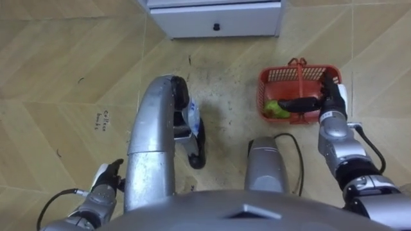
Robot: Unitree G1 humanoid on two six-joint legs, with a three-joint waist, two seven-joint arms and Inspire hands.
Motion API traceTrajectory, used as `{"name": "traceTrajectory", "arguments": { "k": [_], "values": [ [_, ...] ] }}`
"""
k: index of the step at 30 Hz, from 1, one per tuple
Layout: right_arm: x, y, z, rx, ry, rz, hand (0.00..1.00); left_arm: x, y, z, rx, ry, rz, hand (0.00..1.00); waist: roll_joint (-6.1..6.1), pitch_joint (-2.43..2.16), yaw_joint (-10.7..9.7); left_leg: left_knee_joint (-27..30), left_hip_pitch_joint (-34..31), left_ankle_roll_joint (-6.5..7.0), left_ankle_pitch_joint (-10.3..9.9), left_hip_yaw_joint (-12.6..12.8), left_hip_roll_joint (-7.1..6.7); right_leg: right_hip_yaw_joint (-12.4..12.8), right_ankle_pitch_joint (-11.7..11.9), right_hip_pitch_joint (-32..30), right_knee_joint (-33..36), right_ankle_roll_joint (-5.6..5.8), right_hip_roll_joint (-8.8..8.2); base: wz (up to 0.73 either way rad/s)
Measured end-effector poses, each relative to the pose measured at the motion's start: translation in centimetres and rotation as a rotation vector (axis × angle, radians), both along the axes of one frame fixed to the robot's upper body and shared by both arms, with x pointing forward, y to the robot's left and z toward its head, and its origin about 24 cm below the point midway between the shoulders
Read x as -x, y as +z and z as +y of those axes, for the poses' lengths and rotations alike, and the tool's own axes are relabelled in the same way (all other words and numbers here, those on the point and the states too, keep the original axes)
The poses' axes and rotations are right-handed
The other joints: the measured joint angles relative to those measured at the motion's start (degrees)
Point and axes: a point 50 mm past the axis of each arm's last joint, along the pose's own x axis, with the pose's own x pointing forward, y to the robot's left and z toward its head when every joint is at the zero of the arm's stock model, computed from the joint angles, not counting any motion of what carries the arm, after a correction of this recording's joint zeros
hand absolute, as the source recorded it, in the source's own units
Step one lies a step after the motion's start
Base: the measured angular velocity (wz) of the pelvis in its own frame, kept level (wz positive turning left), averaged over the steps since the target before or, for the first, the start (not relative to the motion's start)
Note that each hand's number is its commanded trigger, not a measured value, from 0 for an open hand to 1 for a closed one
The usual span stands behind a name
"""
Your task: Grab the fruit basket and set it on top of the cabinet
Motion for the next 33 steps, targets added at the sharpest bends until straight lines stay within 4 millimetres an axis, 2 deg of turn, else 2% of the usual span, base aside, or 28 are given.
{"name": "traceTrajectory", "arguments": {
  "k": [5,8,19,23,33],
  "values": [
    [-1.3,0.7,0.1,-0.032,-0.004,-0.037,0.0,-0.4,0.1,-0.1,0.008,0.018,-0.015,0.0,0.85,0.05,1.6,-0.1,-0.4,-0.16,0.1,-0.1,-0.07,-0.3,0.0,-0.3,0.0,0.0,0.09,0.02],
    [-1.8,0.8,0.0,-0.039,-0.012,-0.035,0.0,-0.4,0.1,0.0,0.01,0.027,-0.016,0.0,0.9,0.1,2.0,-0.2,-0.4,-0.33,0.2,-0.2,-0.2,-0.6,0.0,-0.3,-0.1,0.02,0.1,0.04],
    [-0.5,-0.3,-1.1,-0.048,-0.064,0.042,0.0,-0.3,0.0,-0.2,0.043,0.037,-0.005,0.0,0.49,0.35,2.3,-0.2,-0.8,-0.6,0.4,-0.5,-0.2,-1.6,0.0,-0.4,0.0,0.0,0.16,0.01],
    [-0.6,-0.5,-1.1,-0.099,-0.082,0.061,0.0,-0.4,-0.1,-0.3,0.072,0.021,0.006,0.0,0.2,0.53,2.3,-0.2,-1.0,-0.5,0.5,-0.4,-0.27,-1.7,0.0,-0.4,-0.1,0.01,0.01,0.0],
    [-0.7,-0.6,-1.4,-0.165,-0.102,0.07,0.0,-0.6,-0.1,-0.5,0.096,0.007,0.024,0.0,0.23,0.52,2.7,-0.3,-0.9,-0.51,0.5,-0.4,-0.21,-1.7,0.0,-0.5,0.0,0.01,-0.02,0.0]
  ]
}}
